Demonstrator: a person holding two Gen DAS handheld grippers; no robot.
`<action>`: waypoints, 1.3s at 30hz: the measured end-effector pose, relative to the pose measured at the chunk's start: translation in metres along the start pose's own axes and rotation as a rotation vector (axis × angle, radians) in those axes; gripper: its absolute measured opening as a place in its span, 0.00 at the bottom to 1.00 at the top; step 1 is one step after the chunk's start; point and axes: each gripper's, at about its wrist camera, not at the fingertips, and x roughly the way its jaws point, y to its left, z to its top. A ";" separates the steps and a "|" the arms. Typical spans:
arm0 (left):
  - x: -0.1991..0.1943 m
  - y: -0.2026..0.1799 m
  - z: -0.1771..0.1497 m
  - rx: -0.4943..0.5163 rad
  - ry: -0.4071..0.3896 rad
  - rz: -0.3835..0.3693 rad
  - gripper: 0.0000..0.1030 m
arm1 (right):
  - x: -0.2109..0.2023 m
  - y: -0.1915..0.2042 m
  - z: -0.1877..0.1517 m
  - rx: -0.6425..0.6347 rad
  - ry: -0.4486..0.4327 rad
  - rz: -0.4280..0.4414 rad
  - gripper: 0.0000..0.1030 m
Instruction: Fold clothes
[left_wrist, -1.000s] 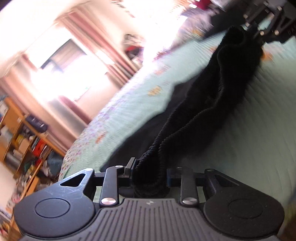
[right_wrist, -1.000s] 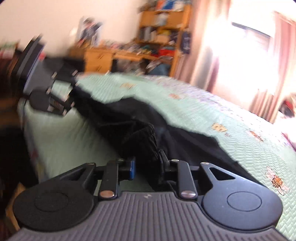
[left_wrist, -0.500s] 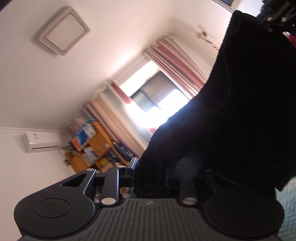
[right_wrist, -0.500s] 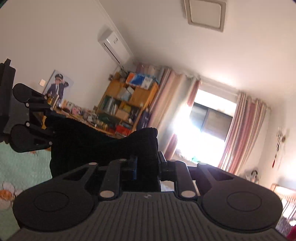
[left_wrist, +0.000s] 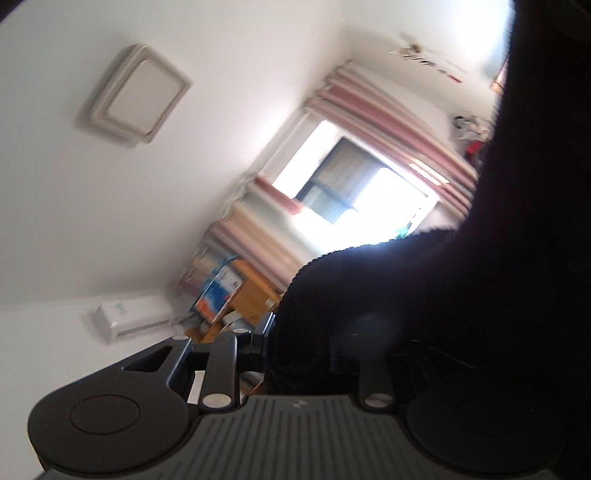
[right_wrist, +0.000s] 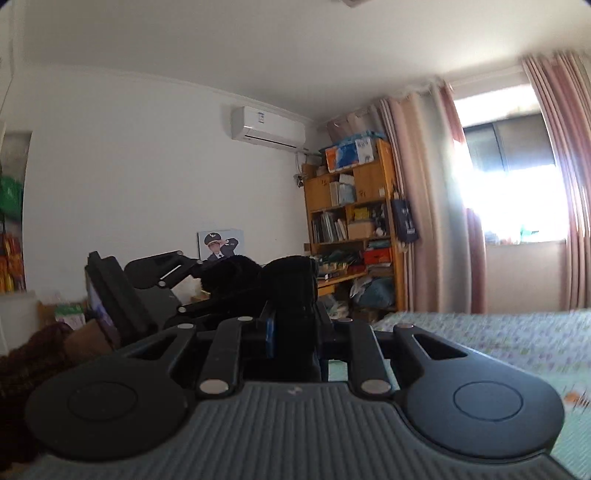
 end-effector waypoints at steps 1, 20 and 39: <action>0.013 -0.018 0.009 0.006 -0.015 -0.046 0.29 | 0.001 -0.016 -0.008 0.075 0.016 -0.007 0.21; 0.205 -0.431 -0.068 0.001 0.261 -0.557 0.58 | -0.088 -0.291 -0.381 0.876 0.172 -0.672 0.22; 0.176 -0.195 -0.281 -0.488 0.702 -0.455 0.78 | -0.049 -0.227 -0.321 0.430 0.158 -0.692 0.36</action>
